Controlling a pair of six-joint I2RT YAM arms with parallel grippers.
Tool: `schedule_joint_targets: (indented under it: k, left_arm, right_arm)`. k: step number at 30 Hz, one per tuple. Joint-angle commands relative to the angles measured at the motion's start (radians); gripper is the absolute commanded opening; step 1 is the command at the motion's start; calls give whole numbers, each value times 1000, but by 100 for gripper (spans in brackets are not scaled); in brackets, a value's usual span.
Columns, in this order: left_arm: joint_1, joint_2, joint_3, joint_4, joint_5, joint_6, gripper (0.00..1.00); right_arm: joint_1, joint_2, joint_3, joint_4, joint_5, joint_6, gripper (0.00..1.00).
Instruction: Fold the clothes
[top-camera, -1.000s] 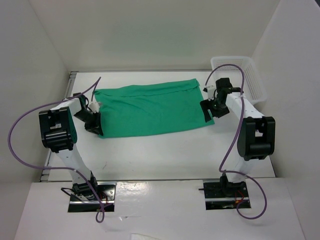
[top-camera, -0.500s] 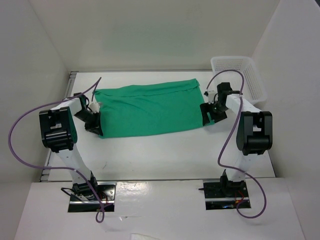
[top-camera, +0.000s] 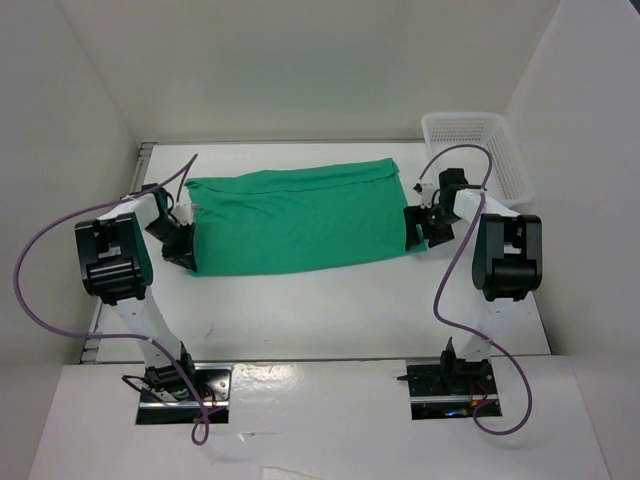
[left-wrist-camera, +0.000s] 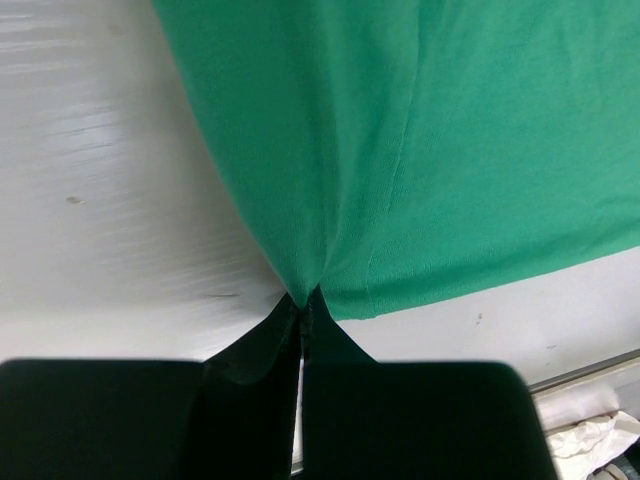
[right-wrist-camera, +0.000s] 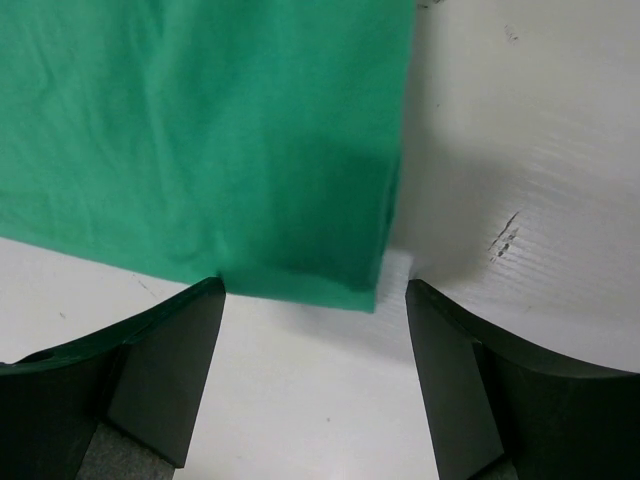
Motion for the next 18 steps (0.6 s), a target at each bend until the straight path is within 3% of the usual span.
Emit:
schedule_joint_targets:
  k: [1,18]
  left_arm:
    - [31,13,33,-19,-53,44,0]
    - [41,42,56,-37,-53,44,0]
  right_arm:
    - [-2,-33,-7,52,24,18,82]
    - [30,-6,-56,41,13,18,80]
